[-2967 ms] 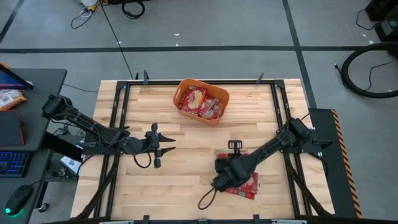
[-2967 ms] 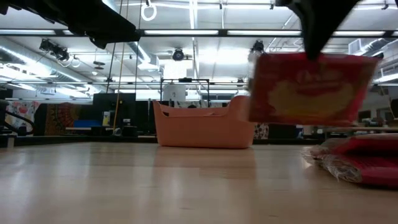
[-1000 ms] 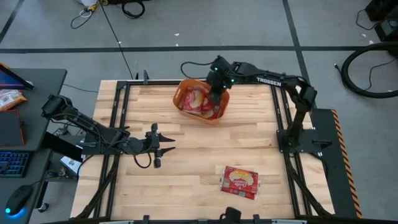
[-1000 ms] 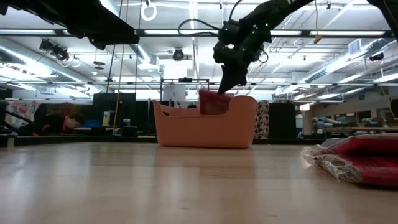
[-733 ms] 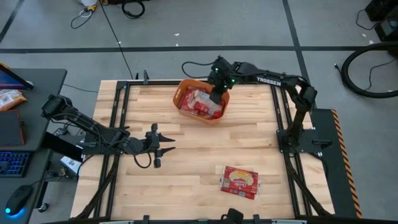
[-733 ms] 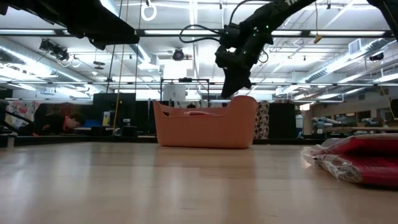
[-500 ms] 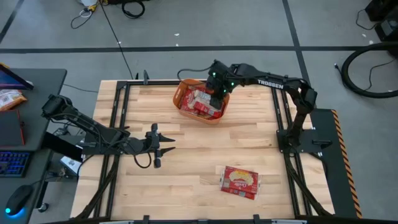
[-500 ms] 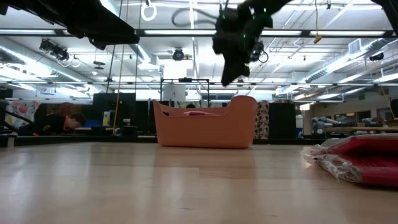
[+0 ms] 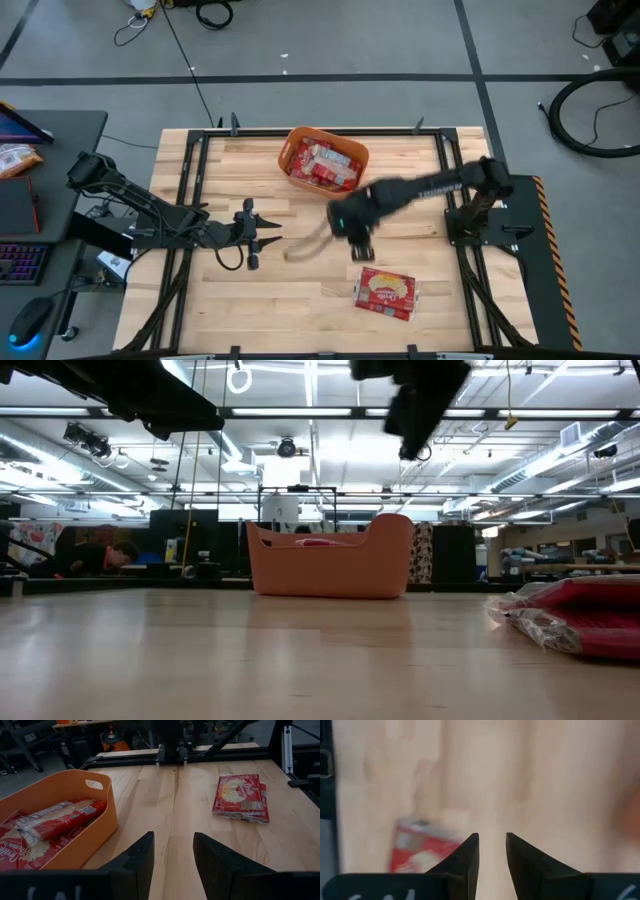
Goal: Sort popcorn bags into baskets
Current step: Put the red popcorn bag into the orange bin
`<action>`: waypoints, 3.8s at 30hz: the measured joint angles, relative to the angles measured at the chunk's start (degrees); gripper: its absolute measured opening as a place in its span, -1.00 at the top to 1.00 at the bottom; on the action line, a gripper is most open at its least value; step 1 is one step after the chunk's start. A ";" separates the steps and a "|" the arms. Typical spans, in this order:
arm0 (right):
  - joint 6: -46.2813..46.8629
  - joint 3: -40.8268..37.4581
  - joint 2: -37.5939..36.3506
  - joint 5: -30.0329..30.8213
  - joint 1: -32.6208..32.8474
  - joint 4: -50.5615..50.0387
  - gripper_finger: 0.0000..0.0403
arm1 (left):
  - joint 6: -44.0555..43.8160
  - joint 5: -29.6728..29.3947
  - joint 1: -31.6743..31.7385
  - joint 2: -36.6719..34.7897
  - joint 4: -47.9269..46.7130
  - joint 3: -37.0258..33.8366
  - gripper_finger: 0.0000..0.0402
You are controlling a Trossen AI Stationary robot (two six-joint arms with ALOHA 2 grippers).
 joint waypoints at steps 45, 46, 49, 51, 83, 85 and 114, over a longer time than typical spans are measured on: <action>49.78 0.12 19.50 14.30 35.20 -2.34 0.12 | 15.07 -0.02 9.00 0.00 9.33 -0.02 0.30; 49.81 0.11 19.77 14.71 35.41 -3.14 0.12 | 14.92 0.01 9.11 -0.02 9.33 -0.02 0.30; 49.74 0.01 20.39 15.77 35.79 -4.71 0.13 | 14.91 1.21 9.09 -0.01 9.33 -0.02 0.30; 49.68 0.01 20.89 16.72 36.06 -5.91 0.16 | 14.91 2.77 9.08 -0.02 9.34 -0.02 0.30; 33.27 4.10 19.35 20.32 32.83 -26.57 0.98 | 1.39 9.85 8.87 -0.02 0.88 0.02 0.30; 32.56 4.12 18.78 20.76 32.06 -25.94 0.96 | 0.79 11.94 8.87 -0.02 0.06 0.02 0.30; 1.17 3.79 18.62 41.72 20.83 0.58 0.94 | 2.91 16.50 9.07 -0.02 0.37 0.02 0.30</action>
